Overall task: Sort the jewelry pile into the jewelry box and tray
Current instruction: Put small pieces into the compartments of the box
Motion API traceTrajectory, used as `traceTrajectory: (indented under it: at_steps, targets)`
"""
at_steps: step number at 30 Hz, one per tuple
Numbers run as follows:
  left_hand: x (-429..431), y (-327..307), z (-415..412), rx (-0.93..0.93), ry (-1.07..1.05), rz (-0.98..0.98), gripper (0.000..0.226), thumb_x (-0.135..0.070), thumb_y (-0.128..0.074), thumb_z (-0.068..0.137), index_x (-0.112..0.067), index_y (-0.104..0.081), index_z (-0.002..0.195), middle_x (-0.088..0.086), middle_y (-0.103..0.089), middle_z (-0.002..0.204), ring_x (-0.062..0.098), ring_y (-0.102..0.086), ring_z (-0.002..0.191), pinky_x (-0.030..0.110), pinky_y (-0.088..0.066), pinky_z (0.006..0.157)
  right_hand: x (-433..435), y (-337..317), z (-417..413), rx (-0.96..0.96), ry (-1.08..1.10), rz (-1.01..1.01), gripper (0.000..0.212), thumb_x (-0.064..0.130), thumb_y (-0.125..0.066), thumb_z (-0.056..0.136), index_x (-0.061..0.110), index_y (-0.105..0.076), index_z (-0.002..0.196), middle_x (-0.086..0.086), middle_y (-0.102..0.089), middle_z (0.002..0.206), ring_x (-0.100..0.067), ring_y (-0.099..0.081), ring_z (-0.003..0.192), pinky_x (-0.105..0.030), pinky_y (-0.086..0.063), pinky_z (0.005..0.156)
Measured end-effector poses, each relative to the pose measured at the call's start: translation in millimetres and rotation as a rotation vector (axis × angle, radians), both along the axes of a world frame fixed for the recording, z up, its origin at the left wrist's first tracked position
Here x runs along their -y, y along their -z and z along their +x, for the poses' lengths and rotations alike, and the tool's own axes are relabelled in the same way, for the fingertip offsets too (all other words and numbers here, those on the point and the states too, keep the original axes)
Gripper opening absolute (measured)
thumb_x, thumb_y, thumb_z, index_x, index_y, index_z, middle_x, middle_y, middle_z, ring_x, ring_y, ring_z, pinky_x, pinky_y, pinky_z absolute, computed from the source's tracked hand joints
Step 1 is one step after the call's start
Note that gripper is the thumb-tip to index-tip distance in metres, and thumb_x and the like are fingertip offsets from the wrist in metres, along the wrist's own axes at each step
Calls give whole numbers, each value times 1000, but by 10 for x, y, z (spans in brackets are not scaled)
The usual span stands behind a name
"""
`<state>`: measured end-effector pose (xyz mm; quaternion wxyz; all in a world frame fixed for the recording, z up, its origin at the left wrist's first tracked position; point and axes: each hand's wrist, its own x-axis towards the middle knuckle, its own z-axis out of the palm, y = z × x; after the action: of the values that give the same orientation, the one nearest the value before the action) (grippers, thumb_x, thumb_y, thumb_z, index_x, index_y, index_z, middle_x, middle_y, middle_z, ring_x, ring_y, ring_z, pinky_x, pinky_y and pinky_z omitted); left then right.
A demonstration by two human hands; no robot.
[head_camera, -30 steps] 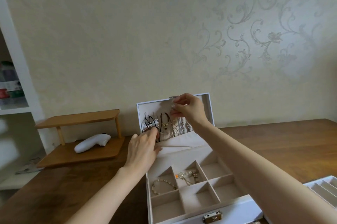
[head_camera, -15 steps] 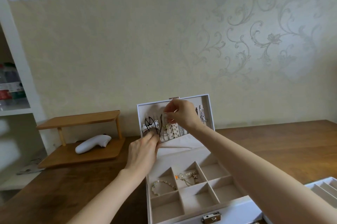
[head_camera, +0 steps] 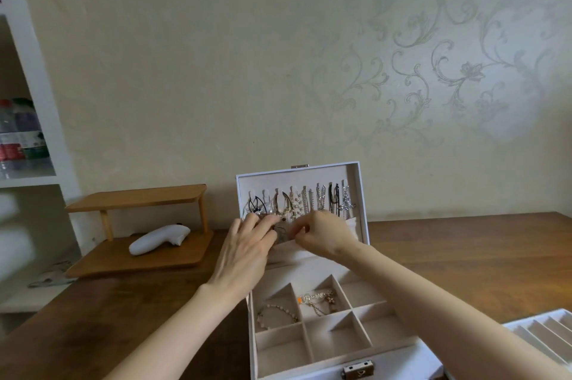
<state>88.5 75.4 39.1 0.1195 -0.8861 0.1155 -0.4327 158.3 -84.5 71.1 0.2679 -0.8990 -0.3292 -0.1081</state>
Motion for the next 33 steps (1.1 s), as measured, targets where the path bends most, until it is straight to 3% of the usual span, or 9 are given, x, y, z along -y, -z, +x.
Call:
traceTrajectory:
  at_steps: [5,7,10,14,17,21,26,31,33]
  targets:
    - [-58,-15,-3,-16,6,21,27,-1,-81,60,-18,-67,77,-1,-66,97,20,-44,88,32,-25,69,62,77,-25,-107,-9,68,26,18,-53,75,30,-68,91,1,-65,68,-19,-59,60,-26,-50,63]
    - [-63,-6,-13,-9,-14,20,32,1,-80,56,-17,-68,78,2,-65,96,22,-47,89,32,-26,69,58,57,-46,-128,-61,117,27,15,-51,75,31,-66,91,0,-62,60,-16,-56,50,-24,-47,55]
    - [-52,-9,-31,-36,-30,-13,35,1,-82,52,-18,-67,77,3,-64,102,23,-48,92,33,-36,69,44,60,-50,-139,-85,10,34,12,-47,75,32,-66,95,-1,-59,50,-10,-52,40,-23,-48,54]
    - [-41,4,-82,-60,-40,-69,35,-5,-85,52,-20,-70,79,4,-60,103,21,-45,93,33,-43,66,46,73,-11,-197,-75,34,35,9,-46,76,27,-66,100,0,-59,52,-14,-53,41,-21,-43,48]
    - [-70,24,-122,-73,-45,-79,38,-12,-87,52,-22,-71,85,0,-59,99,19,-45,88,32,-42,64,34,87,-42,-262,-142,-77,33,15,-47,82,25,-61,109,-2,-57,51,-17,-52,41,-23,-45,46]
    - [-65,34,-156,-85,-61,19,42,-12,-84,54,-22,-70,91,-3,-63,99,19,-48,86,32,-38,67,39,167,-50,-251,-146,14,30,14,-48,81,18,-62,107,-9,-61,56,-21,-54,43,-23,-45,41]
    - [-67,38,-142,-78,-108,145,47,-4,-82,48,-17,-70,91,6,-65,111,23,-48,92,35,-29,72,59,209,-71,-246,-161,-13,30,11,-45,84,16,-57,111,-5,-61,55,-18,-54,40,-24,-47,42]
    - [-52,41,-128,-91,-157,146,50,-8,-84,42,-18,-70,89,8,-66,96,26,-56,86,37,-27,69,82,217,-59,-216,-157,17,35,9,-43,84,18,-57,115,-6,-62,56,-17,-54,40,-21,-46,42]
    - [-51,47,-128,-84,-166,146,48,-6,-83,42,-17,-70,87,9,-65,90,27,-52,83,37,-25,67,50,205,-90,-183,-144,138,39,8,-43,84,23,-55,117,-6,-63,55,-10,-50,36,-16,-40,41]
